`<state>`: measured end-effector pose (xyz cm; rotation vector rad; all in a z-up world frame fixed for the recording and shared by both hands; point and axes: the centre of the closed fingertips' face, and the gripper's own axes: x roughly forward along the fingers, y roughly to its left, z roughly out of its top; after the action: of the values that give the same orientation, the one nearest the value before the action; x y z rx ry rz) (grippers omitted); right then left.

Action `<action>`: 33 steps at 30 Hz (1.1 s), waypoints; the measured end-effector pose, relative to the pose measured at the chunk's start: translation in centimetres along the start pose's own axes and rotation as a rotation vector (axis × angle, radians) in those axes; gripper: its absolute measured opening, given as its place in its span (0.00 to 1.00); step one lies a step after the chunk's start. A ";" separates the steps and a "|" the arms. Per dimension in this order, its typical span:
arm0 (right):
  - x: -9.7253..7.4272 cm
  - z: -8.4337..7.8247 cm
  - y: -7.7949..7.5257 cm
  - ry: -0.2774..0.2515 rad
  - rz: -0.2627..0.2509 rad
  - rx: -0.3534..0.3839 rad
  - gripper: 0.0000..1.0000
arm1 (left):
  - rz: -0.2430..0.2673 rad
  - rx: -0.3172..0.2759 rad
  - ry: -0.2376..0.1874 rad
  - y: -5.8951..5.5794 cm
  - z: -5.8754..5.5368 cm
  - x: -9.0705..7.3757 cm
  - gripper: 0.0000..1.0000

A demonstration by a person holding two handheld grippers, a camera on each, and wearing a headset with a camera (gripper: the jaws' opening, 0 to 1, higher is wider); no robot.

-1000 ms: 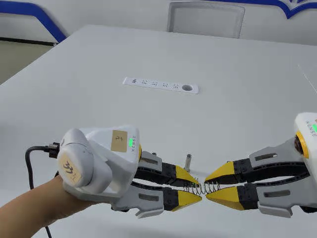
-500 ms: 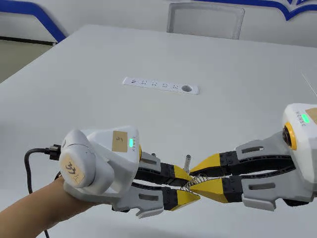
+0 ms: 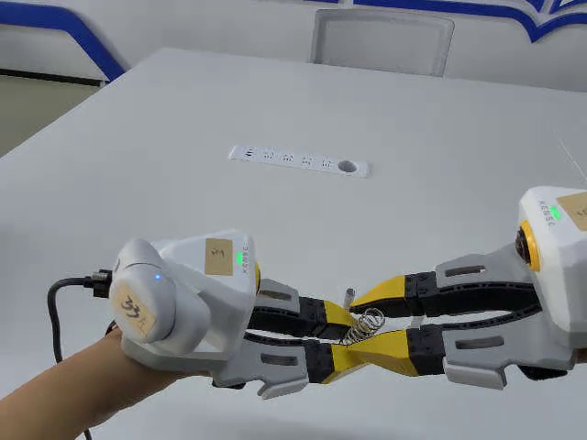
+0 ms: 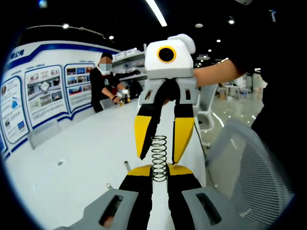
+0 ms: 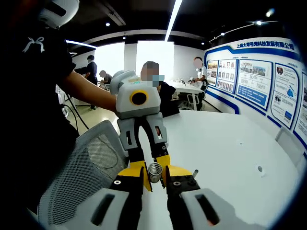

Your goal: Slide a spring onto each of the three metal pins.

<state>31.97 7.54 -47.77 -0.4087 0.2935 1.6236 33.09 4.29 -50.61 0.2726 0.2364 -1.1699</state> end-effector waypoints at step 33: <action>0.2 0.6 -0.2 -0.066 -0.021 0.070 0.11 | 0.002 -0.049 0.006 0.0 -0.5 -0.3 0.10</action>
<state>32.05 8.01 -47.26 -0.3035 0.2944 1.5978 32.91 4.70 -50.96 0.2337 0.2695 -1.1595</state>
